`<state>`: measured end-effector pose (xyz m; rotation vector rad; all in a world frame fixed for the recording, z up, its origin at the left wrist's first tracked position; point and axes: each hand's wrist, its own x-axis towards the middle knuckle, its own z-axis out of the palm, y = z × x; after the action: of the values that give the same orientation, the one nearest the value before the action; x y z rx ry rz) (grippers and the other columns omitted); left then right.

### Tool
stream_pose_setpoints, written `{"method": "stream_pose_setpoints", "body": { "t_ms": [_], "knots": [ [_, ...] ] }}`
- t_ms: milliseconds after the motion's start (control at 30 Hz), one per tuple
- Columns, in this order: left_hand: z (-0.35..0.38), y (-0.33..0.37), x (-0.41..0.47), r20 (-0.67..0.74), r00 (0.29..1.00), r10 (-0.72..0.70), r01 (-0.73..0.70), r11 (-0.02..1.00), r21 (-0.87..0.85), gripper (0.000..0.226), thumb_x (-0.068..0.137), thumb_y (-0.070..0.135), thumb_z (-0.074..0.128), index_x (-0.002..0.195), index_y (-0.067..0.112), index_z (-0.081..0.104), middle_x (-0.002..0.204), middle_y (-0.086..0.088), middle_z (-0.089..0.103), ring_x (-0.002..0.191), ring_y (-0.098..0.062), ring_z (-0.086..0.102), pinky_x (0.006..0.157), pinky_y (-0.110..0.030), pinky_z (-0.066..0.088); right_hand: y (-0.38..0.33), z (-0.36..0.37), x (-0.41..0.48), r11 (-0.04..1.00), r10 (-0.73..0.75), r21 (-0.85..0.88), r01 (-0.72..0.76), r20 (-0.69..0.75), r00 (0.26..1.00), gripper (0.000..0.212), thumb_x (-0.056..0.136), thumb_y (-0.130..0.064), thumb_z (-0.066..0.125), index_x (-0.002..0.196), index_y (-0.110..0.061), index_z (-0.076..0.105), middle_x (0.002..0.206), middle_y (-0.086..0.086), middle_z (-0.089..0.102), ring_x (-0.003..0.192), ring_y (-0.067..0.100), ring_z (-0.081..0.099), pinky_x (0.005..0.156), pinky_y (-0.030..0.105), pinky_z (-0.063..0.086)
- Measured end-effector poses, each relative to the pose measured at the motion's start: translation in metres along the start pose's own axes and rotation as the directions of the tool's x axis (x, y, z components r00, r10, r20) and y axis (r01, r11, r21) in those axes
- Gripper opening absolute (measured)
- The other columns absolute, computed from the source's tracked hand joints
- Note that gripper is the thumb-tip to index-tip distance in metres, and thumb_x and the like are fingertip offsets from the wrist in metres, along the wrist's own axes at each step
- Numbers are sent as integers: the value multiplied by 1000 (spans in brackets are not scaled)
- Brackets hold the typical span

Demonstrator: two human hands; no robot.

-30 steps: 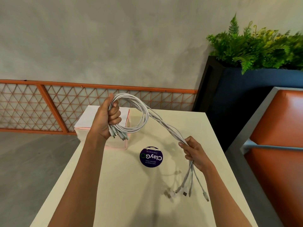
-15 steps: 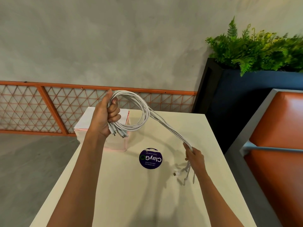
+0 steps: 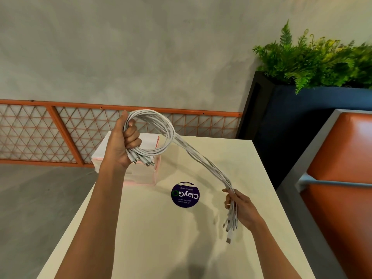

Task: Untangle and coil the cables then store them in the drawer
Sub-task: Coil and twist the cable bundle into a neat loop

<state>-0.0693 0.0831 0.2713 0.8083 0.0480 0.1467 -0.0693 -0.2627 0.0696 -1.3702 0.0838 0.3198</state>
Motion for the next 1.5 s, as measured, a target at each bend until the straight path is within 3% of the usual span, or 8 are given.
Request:
{"method": "stream_pose_setpoints", "body": {
  "t_ms": [233, 433, 500, 767, 933, 1100, 1267, 1500],
  "knots": [
    [-1, -12, -5, 27, 998, -48, 45, 992, 117, 39, 100, 40, 35, 66, 18, 36, 50, 6, 7, 42, -9, 3, 28, -12, 13, -4, 4, 2, 994, 108, 1, -108, -30, 994, 44, 98, -46, 38, 91, -7, 58, 59, -5, 19, 46, 6, 17, 39, 18, 18],
    [-9, -19, -7, 98, 991, -94, 80, 988, 135, 43, 92, 42, 43, 55, 20, 47, 50, 6, 6, 40, -7, 3, 28, -12, 13, 6, -17, 15, 868, 76, 417, -271, 428, 901, 43, 97, -48, 32, 84, -13, 55, 61, -5, 27, 42, 4, 16, 37, 18, 21],
    [-11, -21, -10, 157, 977, -142, 114, 978, 175, 38, 80, 47, 55, 52, 21, 49, 47, 8, 9, 37, -5, 6, 28, -10, 17, 12, -26, 11, 904, -25, 412, -110, 310, 950, 50, 100, -48, 23, 101, -11, 56, 70, -3, 33, 47, 6, 22, 42, 21, 21],
    [5, -32, -15, 219, 928, -301, 166, 861, 481, 38, 87, 45, 45, 62, 17, 44, 42, 11, 20, 32, -1, 14, 35, -9, 14, 5, -22, 4, 863, 477, 256, -435, -132, 869, 43, 102, -26, 22, 59, -20, 26, 42, -8, 20, 28, 5, 15, 31, 13, 10],
    [8, -39, -18, 254, 891, -377, 215, 842, 494, 40, 90, 45, 43, 62, 16, 44, 43, 10, 20, 33, -2, 13, 36, -10, 12, 26, -16, 2, 847, 479, -30, -531, -392, 786, 46, 100, -26, 22, 54, -19, 26, 42, -4, 24, 31, 9, 14, 37, 15, 13],
    [9, -46, -19, 269, 876, -401, 224, 830, 511, 41, 91, 44, 41, 62, 16, 45, 43, 9, 20, 33, -2, 14, 37, -13, 11, 35, -13, -8, 830, 552, 95, -550, -293, 781, 45, 100, -28, 21, 56, -20, 25, 40, -6, 21, 28, 8, 13, 33, 10, 12],
    [6, -48, -16, 238, 887, -397, 262, 854, 449, 40, 89, 45, 43, 61, 17, 45, 42, 9, 21, 32, -1, 16, 34, -11, 15, 29, -1, -13, 896, 444, 55, -441, -169, 880, 75, 81, -81, 21, 82, -10, 44, 55, -4, 19, 41, 8, 12, 36, 15, 14],
    [9, -60, -15, 216, 890, -400, 261, 838, 479, 42, 90, 49, 42, 62, 17, 45, 44, 8, 21, 34, -3, 16, 35, -12, 15, 4, 25, -5, 986, 165, 20, -164, -165, 972, 46, 90, -52, 43, 63, -20, 25, 53, -7, 16, 43, 7, 13, 38, 19, 15]
  ]
}}
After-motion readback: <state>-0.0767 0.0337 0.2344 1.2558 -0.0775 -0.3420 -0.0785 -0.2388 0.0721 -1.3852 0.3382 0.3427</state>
